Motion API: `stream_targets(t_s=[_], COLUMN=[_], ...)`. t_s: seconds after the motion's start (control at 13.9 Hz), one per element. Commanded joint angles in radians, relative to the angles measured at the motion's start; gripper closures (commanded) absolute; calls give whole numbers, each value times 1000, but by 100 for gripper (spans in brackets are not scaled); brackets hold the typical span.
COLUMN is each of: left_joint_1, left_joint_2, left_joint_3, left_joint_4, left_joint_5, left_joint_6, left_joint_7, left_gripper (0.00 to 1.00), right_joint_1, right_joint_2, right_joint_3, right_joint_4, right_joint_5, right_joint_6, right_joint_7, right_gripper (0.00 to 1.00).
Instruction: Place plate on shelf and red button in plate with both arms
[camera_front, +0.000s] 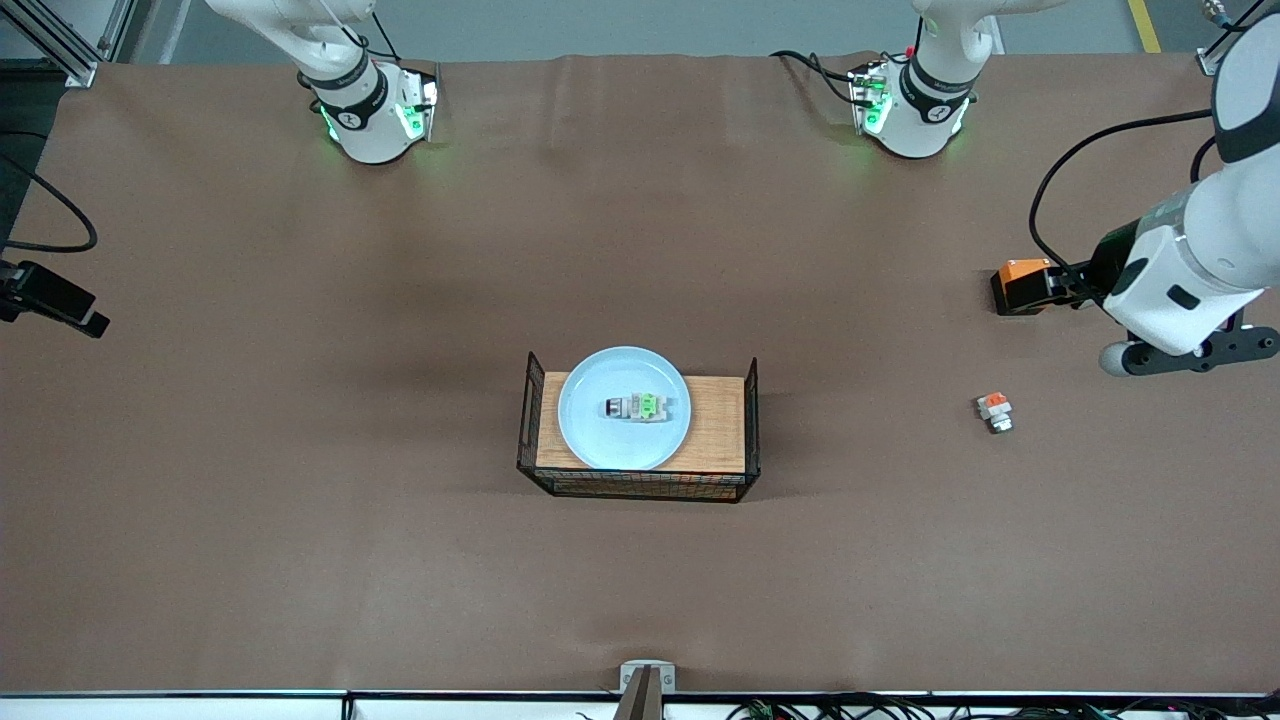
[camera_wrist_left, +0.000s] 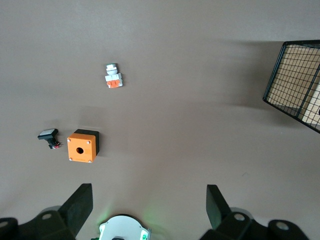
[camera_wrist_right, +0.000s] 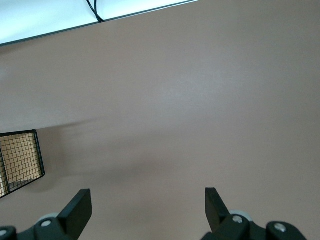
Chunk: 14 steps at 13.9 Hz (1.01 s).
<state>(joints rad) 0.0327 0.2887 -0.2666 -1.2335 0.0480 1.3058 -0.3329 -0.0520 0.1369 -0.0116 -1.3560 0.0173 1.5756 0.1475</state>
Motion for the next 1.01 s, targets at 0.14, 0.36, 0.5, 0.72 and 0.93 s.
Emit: stream_targets(t_s=[0.14,0.36,0.5,0.72,0.93], left_joint_1=[-83,-88,-89,-105,-103], left_joint_2=[-121,-245,-375,-445,-445], left_joint_3=[122,150,167,198,192], left_joint_4=[-110,-248,-413,-489,-483], left_joint_5=[0,-25,-39,-43,-39], left_joint_6=[19,88,186,227,228], left_joint_7=[61,89,124,143,147], left_gripper=[0,0,0,0,0], right_joint_1=[-11,-11,-11,-11,-11], right_joint_2=[-3,-3,-5,-3,-3], right_joint_3=[8,8,8,8,8], right_joint_4=[-3,-3,-3,-3,-3], right_joint_5=[-11,-11,-11,-11,-11], right_joint_6=[-5,-5,-5,-5,-5], right_joint_7=[-9,-9,-9,-9,-9], right_gripper=[0,0,0,0,0])
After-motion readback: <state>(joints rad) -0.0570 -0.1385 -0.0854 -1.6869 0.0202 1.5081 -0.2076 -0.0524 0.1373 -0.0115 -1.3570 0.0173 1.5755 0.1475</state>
